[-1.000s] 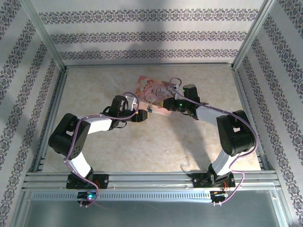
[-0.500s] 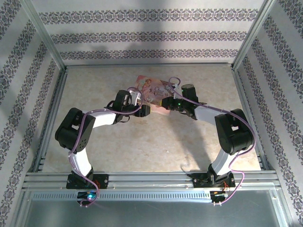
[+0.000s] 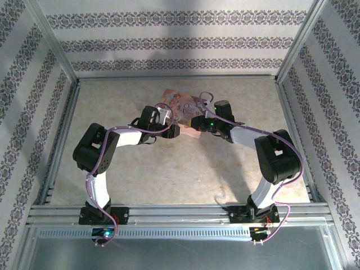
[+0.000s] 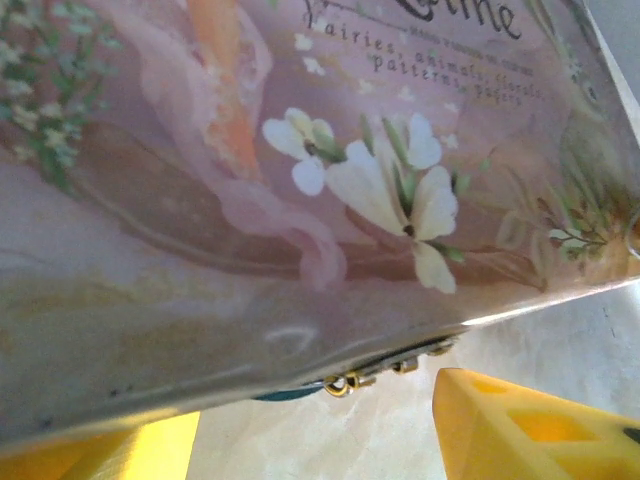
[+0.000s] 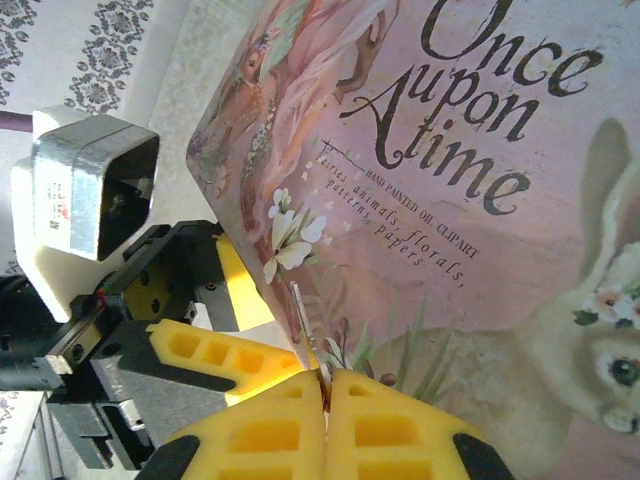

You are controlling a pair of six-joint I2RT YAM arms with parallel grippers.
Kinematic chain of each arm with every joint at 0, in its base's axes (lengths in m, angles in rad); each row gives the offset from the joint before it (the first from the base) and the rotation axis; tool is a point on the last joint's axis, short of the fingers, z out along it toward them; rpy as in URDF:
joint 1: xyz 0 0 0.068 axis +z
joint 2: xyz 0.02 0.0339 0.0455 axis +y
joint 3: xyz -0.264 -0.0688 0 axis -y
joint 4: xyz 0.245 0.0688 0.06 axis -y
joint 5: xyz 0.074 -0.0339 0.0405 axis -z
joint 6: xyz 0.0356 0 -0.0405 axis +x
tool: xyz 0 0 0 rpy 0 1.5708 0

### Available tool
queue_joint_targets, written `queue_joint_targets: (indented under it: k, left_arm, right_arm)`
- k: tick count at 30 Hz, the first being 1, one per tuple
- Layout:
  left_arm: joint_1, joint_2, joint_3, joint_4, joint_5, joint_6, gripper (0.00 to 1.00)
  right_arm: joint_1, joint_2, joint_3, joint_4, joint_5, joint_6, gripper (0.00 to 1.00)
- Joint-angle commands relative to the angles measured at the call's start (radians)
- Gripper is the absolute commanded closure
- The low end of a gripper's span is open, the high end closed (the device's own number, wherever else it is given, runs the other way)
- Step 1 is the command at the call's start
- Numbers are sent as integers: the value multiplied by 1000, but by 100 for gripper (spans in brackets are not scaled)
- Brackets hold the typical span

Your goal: Unlock the padlock with the key

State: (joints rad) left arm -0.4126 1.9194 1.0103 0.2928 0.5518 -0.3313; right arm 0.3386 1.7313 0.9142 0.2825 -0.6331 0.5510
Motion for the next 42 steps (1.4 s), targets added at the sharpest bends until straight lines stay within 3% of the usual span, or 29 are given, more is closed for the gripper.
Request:
queue_joint_targets:
  k: [1,11,22,42]
  left_arm:
    - [-10,27,30,-1,20,21,39]
    - [-17,67,35,66,62,-35,47]
    - [-30,76,15,151,46,-106,48]
    - [-45,81,11,248,-8,-212,61]
  right_arm:
    - [18,28,-13,-5,10,7,100]
    - [23,39,-6,1,12,13,100]
    - [36,51,3,7,12,20,100]
    - [41,54,3,11,14,21,100]
